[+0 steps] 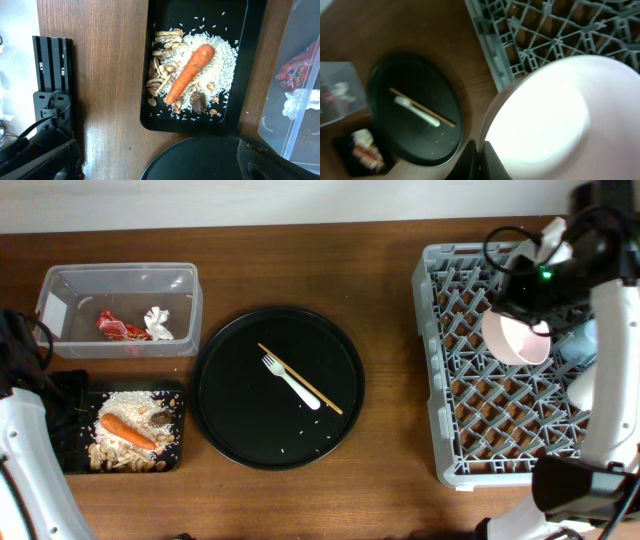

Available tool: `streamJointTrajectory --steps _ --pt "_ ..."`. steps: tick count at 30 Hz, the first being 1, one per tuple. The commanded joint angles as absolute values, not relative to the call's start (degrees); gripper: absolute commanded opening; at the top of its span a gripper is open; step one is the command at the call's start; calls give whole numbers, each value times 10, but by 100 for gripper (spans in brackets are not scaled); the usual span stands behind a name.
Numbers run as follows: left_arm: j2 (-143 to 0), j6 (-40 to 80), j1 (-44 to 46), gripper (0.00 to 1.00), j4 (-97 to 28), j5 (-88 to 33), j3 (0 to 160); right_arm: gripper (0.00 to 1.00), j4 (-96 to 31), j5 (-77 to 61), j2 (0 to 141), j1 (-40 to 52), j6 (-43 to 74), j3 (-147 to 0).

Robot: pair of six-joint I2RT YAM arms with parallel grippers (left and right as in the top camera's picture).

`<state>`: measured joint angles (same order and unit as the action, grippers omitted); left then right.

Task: Sort waste into correct bins and load items into the dishwasher rack
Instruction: 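Carry the pink bowl to the rack and set it down upside down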

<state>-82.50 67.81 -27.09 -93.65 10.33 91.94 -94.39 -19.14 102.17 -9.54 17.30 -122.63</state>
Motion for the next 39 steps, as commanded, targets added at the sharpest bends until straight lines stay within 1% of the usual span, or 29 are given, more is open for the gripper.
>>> streamJointTrajectory --steps 1,5,9,13,14,17,21,28,31,36,39 --pt "-821 685 -273 99 -937 105 917 4 -946 -296 1017 -146 105 -1201" --pt "-821 686 -273 99 -937 105 917 4 -944 -333 1017 -183 55 -1150" --pt "-821 686 -273 99 -937 105 917 4 -913 -395 1017 -227 0 -1066" --pt "-821 686 -273 99 -937 105 917 4 -893 -504 1017 -282 -69 -988" --pt "-821 686 -273 99 -937 105 917 4 -893 -543 1017 -307 -98 -963" --pt "-821 686 -273 99 -937 105 918 4 -891 -575 1017 -358 -146 -918" --pt "-821 686 -273 99 -937 105 917 4 -891 -617 1017 -393 -205 -871" --pt "-821 686 -273 99 -937 105 917 4 -885 -700 1017 -373 -243 -807" --pt "-821 686 -273 99 -937 105 917 4 -877 -706 1017 -350 -248 -806" --pt "-821 686 -273 99 -937 105 917 4 -867 -731 1017 -339 -248 -806" --pt "-821 686 -273 99 -937 105 917 4 -866 -713 1017 -334 -249 -804"
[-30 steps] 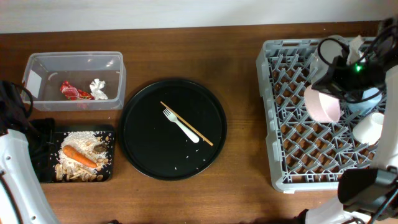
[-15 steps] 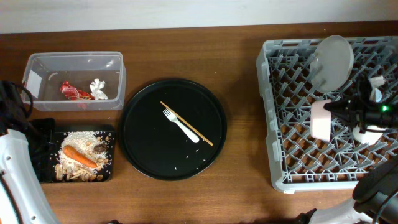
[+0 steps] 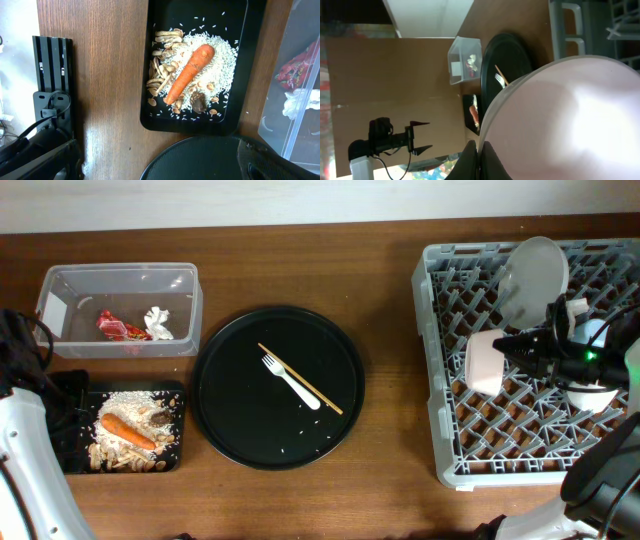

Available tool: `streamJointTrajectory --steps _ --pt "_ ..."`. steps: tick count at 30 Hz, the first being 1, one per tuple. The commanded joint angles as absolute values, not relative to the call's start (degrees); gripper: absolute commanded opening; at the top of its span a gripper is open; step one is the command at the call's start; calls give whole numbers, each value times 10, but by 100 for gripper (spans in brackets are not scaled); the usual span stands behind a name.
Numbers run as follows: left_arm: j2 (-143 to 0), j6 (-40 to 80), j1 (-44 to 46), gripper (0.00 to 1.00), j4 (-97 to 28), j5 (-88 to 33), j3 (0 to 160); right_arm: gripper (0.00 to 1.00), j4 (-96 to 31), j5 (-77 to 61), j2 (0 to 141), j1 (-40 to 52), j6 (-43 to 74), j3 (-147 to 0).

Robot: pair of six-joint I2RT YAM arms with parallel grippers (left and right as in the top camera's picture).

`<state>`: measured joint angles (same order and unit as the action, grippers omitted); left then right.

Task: Sort waste into correct bins and load items into the dishwasher rack
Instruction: 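Carry the pink bowl to the rack and set it down upside down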

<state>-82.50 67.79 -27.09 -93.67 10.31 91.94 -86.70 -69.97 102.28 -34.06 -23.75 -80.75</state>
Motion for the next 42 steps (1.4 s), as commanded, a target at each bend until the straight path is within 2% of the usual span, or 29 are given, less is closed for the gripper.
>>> streamJointTrajectory --steps 1,9,23,27,32,33,34,36,37,38,39,42 --pt "-821 686 -273 99 -937 105 917 4 -865 -700 1017 -333 -249 -802" --pt "-821 686 -273 99 -937 105 917 4 -846 -643 1017 -335 -246 -787" --pt "-821 686 -273 99 -937 105 917 4 -832 -585 1017 -403 -194 -787" --pt "-821 686 -273 99 -937 105 917 7 -808 -538 1017 -403 -122 -797" --pt "-821 686 -273 99 -937 105 917 9 -805 -330 1011 -402 36 -873" --pt "-821 686 -273 99 -937 105 917 12 -806 -301 1008 -402 58 -885" --pt "-821 686 -273 99 -937 105 917 20 -806 -262 1004 -402 88 -900" --pt "-821 686 -273 99 -937 105 917 50 -814 -203 999 -402 128 -929" --pt "-821 686 -273 99 -937 105 917 68 -819 -188 998 -402 138 -938" --pt "-821 686 -273 99 -937 105 917 81 -825 -176 998 -402 149 -947" --pt "-821 686 -273 99 -937 105 917 99 -832 -166 998 -402 157 -955" --pt "-821 686 -273 99 -937 105 917 99 -845 -160 997 -401 169 -979"
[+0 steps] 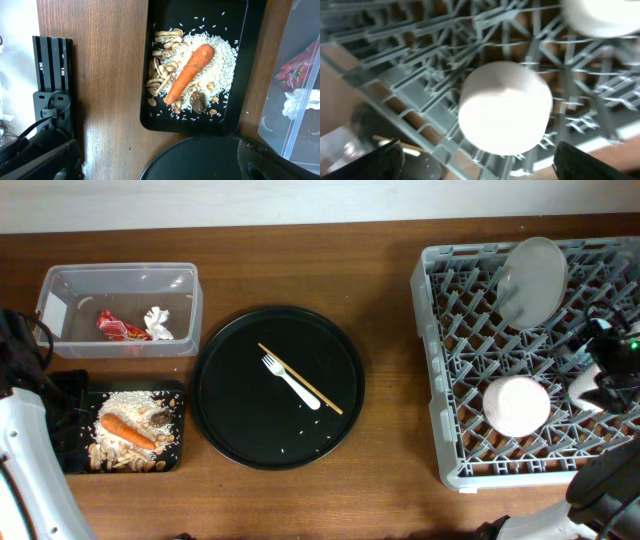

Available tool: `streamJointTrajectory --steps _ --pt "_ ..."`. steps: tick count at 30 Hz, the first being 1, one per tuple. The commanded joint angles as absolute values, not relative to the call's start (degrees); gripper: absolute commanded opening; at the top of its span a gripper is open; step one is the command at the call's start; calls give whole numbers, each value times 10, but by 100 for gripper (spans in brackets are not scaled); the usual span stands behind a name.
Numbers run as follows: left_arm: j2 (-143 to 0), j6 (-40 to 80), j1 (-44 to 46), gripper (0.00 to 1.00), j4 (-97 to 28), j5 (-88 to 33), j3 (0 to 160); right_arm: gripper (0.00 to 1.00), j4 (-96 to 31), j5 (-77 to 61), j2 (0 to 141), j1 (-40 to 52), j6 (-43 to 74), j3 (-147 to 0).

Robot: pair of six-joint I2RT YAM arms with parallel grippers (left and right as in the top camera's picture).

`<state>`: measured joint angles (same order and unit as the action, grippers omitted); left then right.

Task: Sort waste into correct bins and load items into the dishwasher rack
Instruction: 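Carry the pink bowl to the rack and set it down upside down, then move the right gripper to the wooden chopsticks and grasp them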

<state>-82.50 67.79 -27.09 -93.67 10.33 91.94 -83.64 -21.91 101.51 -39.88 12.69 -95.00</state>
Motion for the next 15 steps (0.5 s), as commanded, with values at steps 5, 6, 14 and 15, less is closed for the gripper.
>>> streamJointTrajectory --steps 5,6,14,15 --pt "-821 686 -273 99 -937 105 917 99 -874 -161 980 -391 170 -1012" --pt "-821 686 -273 99 -937 105 917 99 -874 -163 972 -383 170 -1012" --pt "-821 686 -273 99 -937 105 917 99 -834 -196 891 -153 148 -1012" --pt "-821 686 -273 99 -937 105 917 96 -825 -193 891 -124 148 -1012"
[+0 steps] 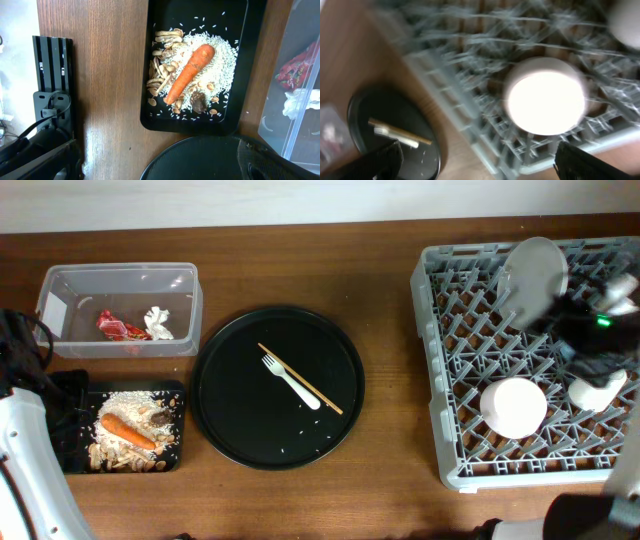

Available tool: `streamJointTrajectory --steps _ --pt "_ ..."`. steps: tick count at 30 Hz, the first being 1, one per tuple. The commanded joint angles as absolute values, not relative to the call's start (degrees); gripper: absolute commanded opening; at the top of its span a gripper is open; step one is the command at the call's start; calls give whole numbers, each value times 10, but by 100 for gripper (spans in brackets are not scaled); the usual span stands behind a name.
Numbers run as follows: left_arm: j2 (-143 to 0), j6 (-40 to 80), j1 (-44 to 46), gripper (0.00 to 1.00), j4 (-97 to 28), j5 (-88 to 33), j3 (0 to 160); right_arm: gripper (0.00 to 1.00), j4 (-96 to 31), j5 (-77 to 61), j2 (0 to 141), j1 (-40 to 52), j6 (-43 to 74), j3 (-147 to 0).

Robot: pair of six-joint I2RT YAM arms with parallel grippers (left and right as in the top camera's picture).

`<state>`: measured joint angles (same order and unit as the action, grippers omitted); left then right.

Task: Sort waste into correct bins and load items into the dishwasher rack
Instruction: 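Move the right gripper to the wooden chopsticks and grasp them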

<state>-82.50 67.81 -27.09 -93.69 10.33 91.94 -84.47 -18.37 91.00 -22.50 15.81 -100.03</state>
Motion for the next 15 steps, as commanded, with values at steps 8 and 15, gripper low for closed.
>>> streamJointTrajectory --steps 8,15 --pt "-821 686 -273 99 -937 105 917 75 -703 -67 995 215 149 -1011" --pt "-821 686 -273 99 -937 105 917 75 -605 -16 1169 347 154 -1012"
